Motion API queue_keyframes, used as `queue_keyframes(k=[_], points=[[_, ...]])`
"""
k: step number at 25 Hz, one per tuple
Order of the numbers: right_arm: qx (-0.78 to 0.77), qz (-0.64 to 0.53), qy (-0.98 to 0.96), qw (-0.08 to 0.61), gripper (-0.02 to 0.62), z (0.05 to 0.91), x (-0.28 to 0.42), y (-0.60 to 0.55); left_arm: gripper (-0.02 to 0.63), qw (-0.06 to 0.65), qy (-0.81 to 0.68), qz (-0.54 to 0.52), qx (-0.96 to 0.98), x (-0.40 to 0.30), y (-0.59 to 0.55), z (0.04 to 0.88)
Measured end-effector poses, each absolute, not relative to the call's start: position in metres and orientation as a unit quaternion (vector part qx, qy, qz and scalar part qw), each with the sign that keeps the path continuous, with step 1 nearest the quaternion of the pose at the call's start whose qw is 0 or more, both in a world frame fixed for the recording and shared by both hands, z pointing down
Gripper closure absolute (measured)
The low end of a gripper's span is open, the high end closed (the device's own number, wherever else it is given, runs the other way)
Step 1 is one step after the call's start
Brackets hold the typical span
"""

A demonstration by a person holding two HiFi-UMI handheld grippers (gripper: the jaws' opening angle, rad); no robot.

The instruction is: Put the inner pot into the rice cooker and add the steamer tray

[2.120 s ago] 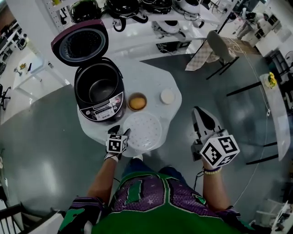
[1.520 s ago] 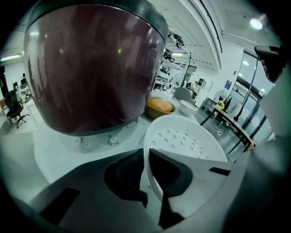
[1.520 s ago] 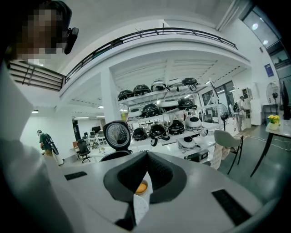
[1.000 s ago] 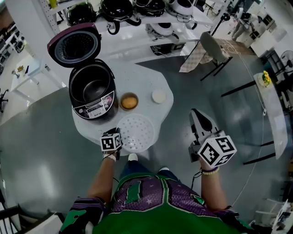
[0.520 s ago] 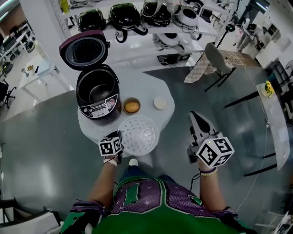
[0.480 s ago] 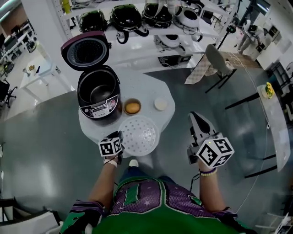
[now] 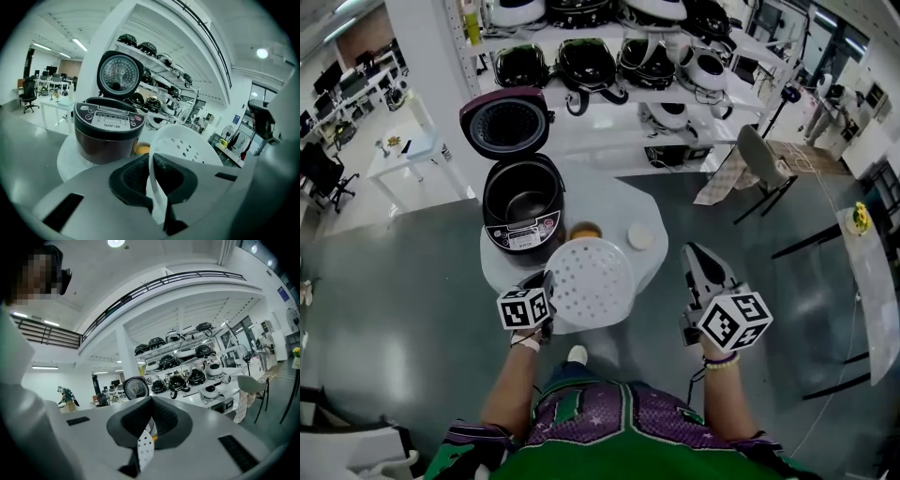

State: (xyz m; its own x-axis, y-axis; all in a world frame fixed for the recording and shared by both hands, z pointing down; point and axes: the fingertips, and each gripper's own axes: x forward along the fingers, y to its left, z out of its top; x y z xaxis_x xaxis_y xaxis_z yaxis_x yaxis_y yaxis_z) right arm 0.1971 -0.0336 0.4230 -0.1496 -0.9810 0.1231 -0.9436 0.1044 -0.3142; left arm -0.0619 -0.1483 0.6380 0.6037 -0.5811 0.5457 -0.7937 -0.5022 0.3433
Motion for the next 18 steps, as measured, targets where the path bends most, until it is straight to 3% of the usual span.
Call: queue_keyframes(k=[18], points=[[-0.608,-0.135,0.779,0.067,0.591,0.381,0.159,-0.066,0.566,0.254,-0.444,0.101,0.853,-0.104,-0.183,0.534]])
